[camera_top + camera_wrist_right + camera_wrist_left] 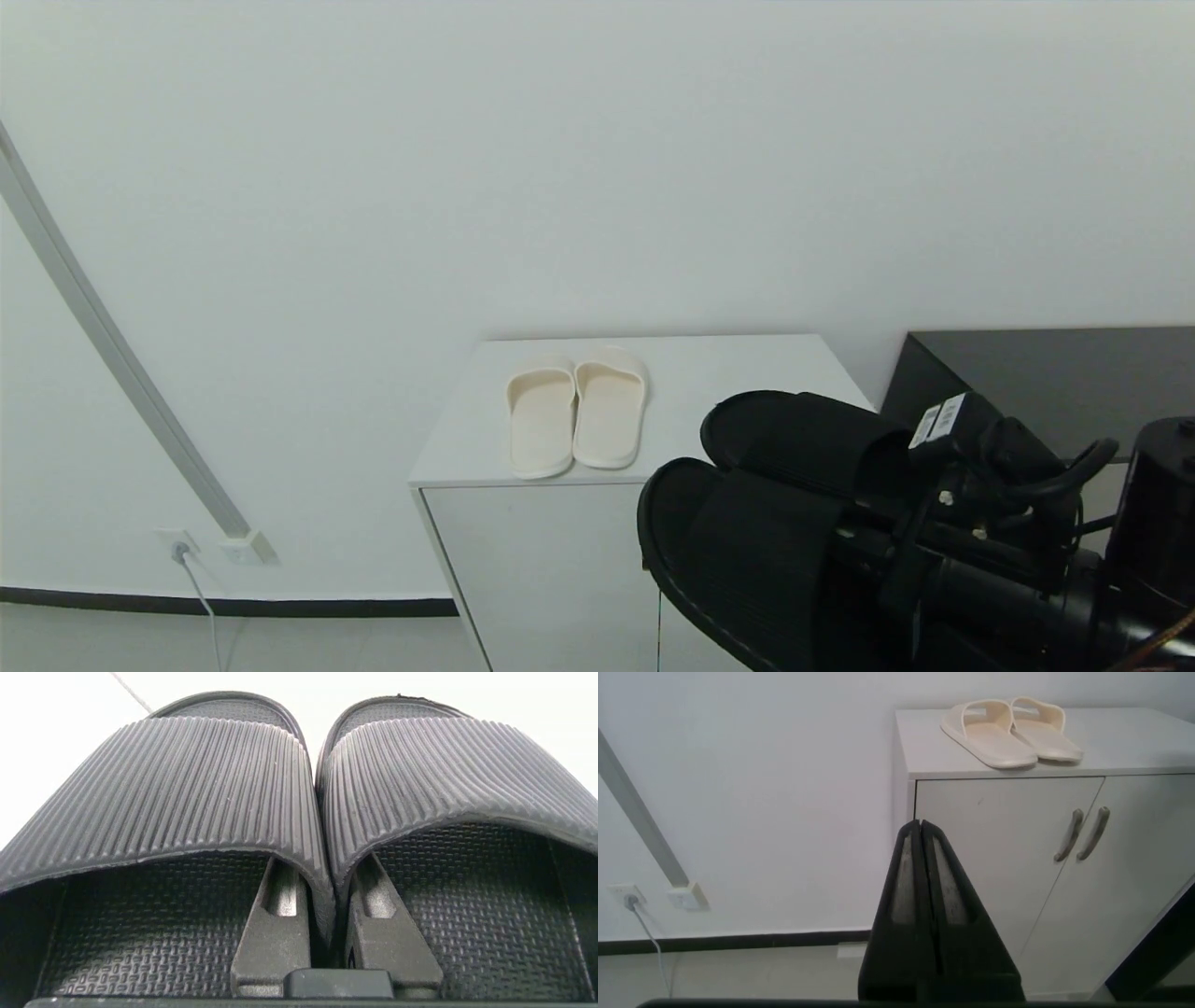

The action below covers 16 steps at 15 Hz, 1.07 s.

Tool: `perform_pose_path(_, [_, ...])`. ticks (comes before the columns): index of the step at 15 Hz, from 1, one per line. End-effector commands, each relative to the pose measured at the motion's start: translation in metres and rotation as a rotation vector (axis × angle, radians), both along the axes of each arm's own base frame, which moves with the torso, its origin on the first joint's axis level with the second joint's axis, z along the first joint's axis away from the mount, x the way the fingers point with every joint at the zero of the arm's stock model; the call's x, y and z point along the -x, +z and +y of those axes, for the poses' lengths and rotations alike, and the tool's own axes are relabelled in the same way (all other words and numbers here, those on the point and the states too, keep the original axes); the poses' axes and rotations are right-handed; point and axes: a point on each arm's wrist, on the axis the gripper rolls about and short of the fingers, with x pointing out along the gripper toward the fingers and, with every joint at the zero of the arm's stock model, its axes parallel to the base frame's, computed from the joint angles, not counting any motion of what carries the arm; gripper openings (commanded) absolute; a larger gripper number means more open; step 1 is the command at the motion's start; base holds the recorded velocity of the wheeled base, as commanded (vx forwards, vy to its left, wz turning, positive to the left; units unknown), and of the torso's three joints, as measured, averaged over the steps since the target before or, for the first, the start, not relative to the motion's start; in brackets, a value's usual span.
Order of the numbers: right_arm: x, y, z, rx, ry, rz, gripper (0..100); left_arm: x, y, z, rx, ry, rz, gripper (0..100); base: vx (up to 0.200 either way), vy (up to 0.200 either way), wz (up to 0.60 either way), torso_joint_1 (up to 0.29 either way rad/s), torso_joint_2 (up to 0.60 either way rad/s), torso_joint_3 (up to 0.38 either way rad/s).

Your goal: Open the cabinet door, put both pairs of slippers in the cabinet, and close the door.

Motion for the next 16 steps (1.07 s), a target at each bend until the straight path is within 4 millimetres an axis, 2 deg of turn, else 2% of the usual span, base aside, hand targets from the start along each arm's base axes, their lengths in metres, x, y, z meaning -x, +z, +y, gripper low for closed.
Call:
perform_pose_path(1, [-0.001, -0.003, 0.001, 0.01, -0.001, 0.011, 0, 0.0, 0.0, 0.0, 0.001, 0.0, 0.0, 0, -0.2, 0.0, 0.0, 0.017, 0.01, -0.002])
perform_pose_path(3, [-0.002, -0.005, 0.002, 0.017, -0.002, 0.017, 0, 0.0, 0.0, 0.0, 0.001, 0.0, -0.001, 0, -0.2, 0.0, 0.0, 0.007, 0.0, -0.007])
perform_pose_path(13, [-0.002, -0.014, 0.001, 0.041, 0.001, 0.043, 0, 0.0, 0.0, 0.0, -0.002, 0.002, 0.0, 0, 0.0, 0.0, 0.0, 0.0, 0.0, 0.0])
perform_pose_path(16, [-0.001, -0.017, 0.0, 0.048, 0.002, 0.049, 0, 0.0, 0.0, 0.0, -0.002, 0.002, 0.0, 0, 0.0, 0.0, 0.0, -0.102, 0.23, 0.128])
